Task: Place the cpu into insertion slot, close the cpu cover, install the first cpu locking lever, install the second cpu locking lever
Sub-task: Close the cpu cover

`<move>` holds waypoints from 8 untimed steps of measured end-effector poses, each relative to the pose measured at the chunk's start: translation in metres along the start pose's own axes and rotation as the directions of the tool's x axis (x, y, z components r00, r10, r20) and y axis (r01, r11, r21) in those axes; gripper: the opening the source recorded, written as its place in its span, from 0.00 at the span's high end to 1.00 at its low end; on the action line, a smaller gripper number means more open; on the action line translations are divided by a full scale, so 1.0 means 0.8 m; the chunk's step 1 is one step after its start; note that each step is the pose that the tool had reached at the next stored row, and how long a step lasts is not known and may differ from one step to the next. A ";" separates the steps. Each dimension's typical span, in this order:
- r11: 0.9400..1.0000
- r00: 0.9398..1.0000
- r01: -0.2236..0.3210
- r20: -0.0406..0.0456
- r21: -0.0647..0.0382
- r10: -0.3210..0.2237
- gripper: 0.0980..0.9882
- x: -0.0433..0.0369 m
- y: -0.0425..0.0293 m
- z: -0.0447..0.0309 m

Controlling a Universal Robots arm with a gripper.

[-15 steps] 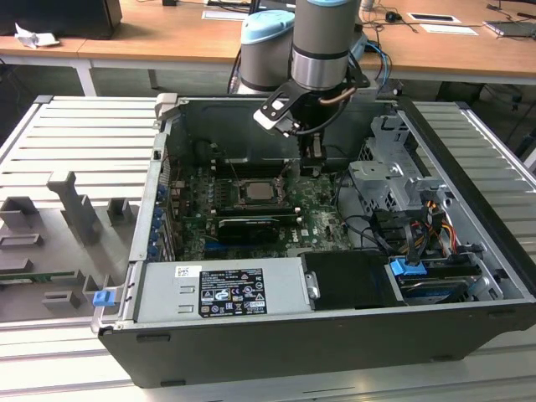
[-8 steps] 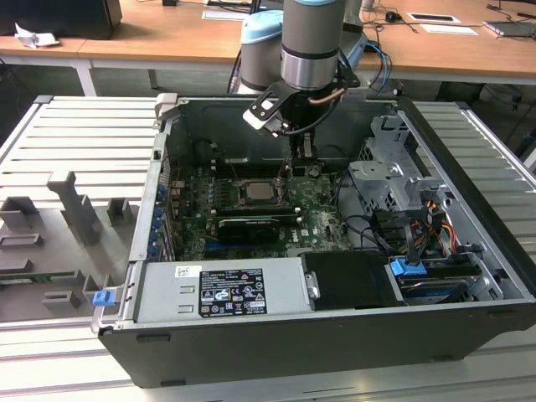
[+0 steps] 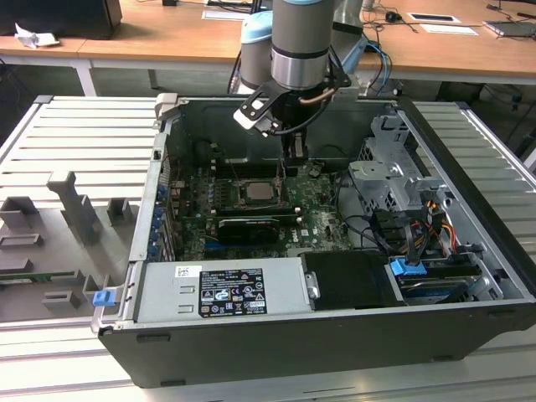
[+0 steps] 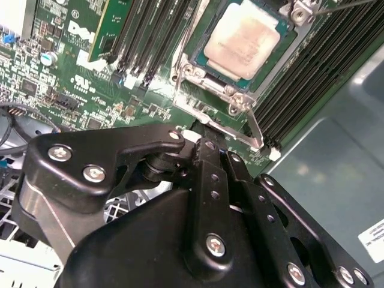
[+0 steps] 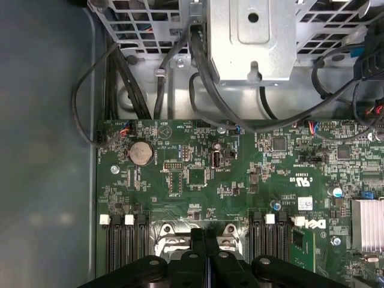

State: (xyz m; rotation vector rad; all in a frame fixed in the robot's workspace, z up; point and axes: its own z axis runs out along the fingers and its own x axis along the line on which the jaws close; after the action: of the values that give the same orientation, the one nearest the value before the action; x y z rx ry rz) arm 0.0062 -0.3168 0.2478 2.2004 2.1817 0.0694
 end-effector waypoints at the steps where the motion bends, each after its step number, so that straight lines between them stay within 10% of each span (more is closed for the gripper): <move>1: 1.000 1.000 0.000 0.000 0.000 0.000 0.99 0.000 -0.0016 -0.0001; 8: 1.000 1.000 0.000 0.000 0.000 0.000 0.99 0.000 -0.0158 -0.0010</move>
State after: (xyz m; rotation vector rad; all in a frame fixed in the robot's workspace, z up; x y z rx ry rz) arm -0.0065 -0.3166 0.2478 2.2004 2.1817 0.0693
